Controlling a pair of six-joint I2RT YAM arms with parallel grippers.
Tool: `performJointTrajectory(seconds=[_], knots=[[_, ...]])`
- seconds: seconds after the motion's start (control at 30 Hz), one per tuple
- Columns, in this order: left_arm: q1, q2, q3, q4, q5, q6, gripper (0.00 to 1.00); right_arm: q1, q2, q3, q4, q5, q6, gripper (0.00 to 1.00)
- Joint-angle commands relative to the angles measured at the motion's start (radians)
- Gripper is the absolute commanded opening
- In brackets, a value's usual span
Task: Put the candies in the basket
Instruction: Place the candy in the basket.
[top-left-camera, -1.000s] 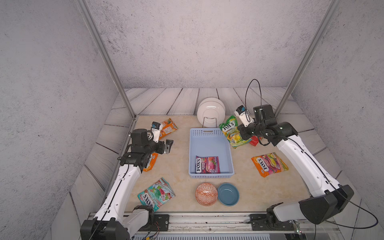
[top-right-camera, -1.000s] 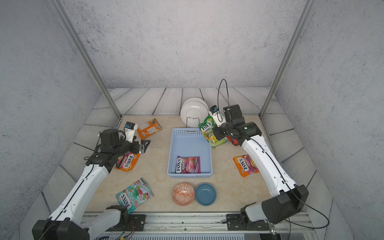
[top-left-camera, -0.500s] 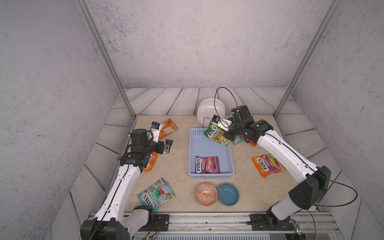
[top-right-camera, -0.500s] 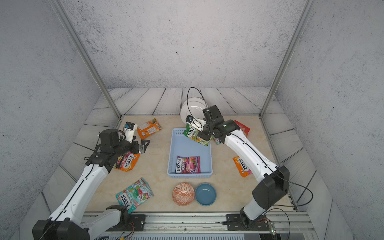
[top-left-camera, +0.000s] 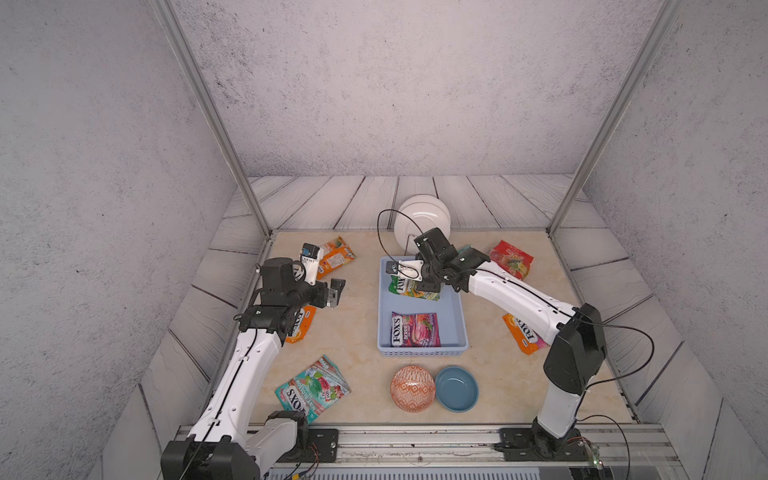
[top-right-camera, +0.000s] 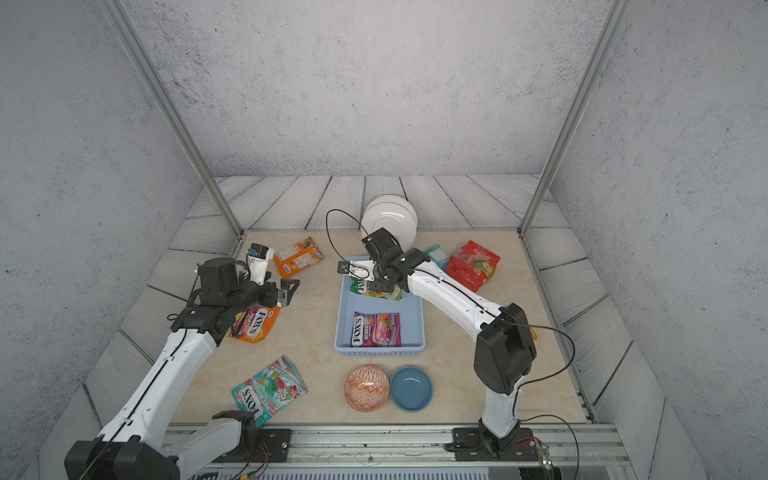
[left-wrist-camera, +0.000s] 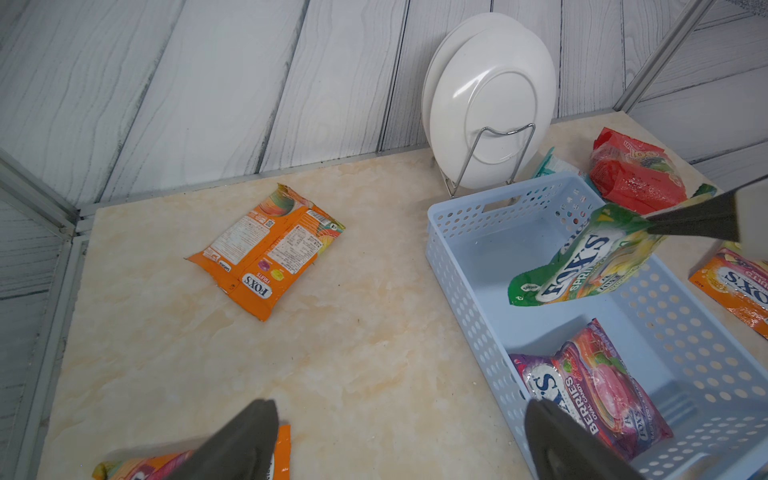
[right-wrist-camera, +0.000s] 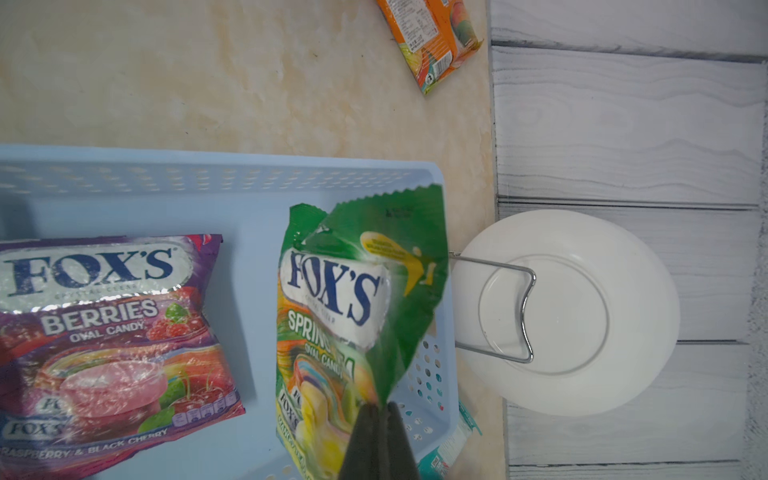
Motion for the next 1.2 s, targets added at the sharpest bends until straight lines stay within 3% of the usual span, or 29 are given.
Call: performJointTrajectory(seconds=[0.0, 0.57, 0.6, 0.67, 0.83, 0.9, 1.0, 1.17], knots=[[0.007, -0.016, -0.001, 0.020, 0.010, -0.001, 0.99, 0.017, 0.045, -0.008, 0.061, 0.071, -0.042, 0.00], [0.004, -0.014, 0.002, 0.008, -0.001, 0.000, 0.99, 0.033, 0.210, 0.066, 0.075, 0.114, -0.059, 0.00], [0.003, -0.013, 0.004, 0.008, -0.005, 0.000, 0.99, 0.033, 0.218, 0.072, 0.090, 0.118, -0.057, 0.02], [0.001, -0.014, 0.001, 0.018, -0.002, -0.001, 0.99, 0.033, 0.236, 0.088, 0.118, 0.147, -0.055, 0.16], [0.002, -0.007, 0.007, 0.007, -0.007, -0.001, 0.99, 0.027, 0.231, 0.109, 0.142, 0.188, 0.008, 0.40], [-0.001, -0.009, 0.001, 0.018, -0.003, -0.001, 0.99, 0.023, 0.209, 0.097, 0.146, 0.165, 0.037, 0.47], [-0.001, -0.005, 0.002, 0.013, 0.003, 0.000, 0.99, 0.018, 0.178, 0.080, 0.123, 0.158, 0.085, 0.49], [-0.004, -0.006, 0.002, 0.019, 0.004, -0.003, 0.99, 0.009, 0.101, -0.007, 0.110, 0.123, 0.251, 0.63]])
